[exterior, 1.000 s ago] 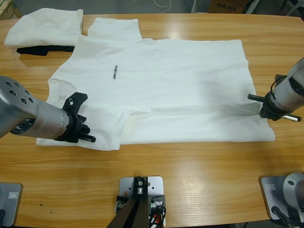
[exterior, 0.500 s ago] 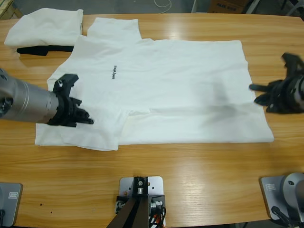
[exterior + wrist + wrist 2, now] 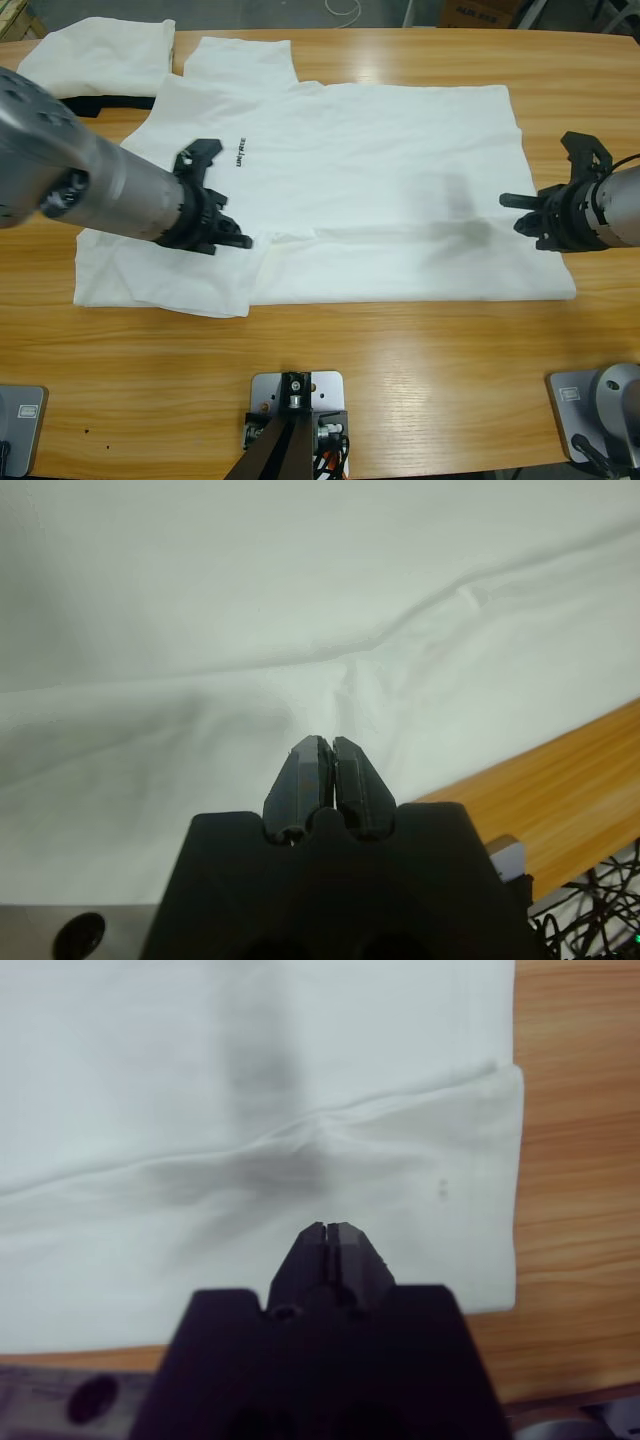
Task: Fold clothes
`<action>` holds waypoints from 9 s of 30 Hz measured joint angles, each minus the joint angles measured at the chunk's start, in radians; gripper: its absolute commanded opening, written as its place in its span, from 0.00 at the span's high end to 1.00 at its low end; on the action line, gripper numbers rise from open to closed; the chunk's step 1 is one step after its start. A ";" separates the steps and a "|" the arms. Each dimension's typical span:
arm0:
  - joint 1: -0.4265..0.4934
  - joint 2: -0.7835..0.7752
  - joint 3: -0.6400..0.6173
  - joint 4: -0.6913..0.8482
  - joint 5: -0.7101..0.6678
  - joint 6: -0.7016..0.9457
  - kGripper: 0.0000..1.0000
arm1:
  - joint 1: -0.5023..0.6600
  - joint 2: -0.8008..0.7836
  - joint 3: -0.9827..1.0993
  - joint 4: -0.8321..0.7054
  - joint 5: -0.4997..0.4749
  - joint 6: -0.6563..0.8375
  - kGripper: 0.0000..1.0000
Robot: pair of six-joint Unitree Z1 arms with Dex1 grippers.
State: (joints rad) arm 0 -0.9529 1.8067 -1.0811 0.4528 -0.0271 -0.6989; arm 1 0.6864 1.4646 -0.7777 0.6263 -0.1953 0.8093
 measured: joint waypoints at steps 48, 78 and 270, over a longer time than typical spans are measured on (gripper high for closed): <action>-0.044 0.106 -0.037 -0.073 -0.016 -0.008 1.00 | 0.001 0.015 0.015 0.010 0.007 0.023 1.00; 0.013 0.244 -0.170 -0.049 -0.038 -0.024 1.00 | 0.014 0.236 0.020 0.045 0.071 0.106 1.00; 0.604 0.854 -1.544 0.904 -0.011 0.814 0.50 | -0.734 0.466 -0.504 0.067 0.464 -0.680 0.14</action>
State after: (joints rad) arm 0 -0.3487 2.6610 -2.6249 1.3567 -0.0377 0.1150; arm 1 -0.0474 1.9303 -1.2814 0.6938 0.2690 0.1298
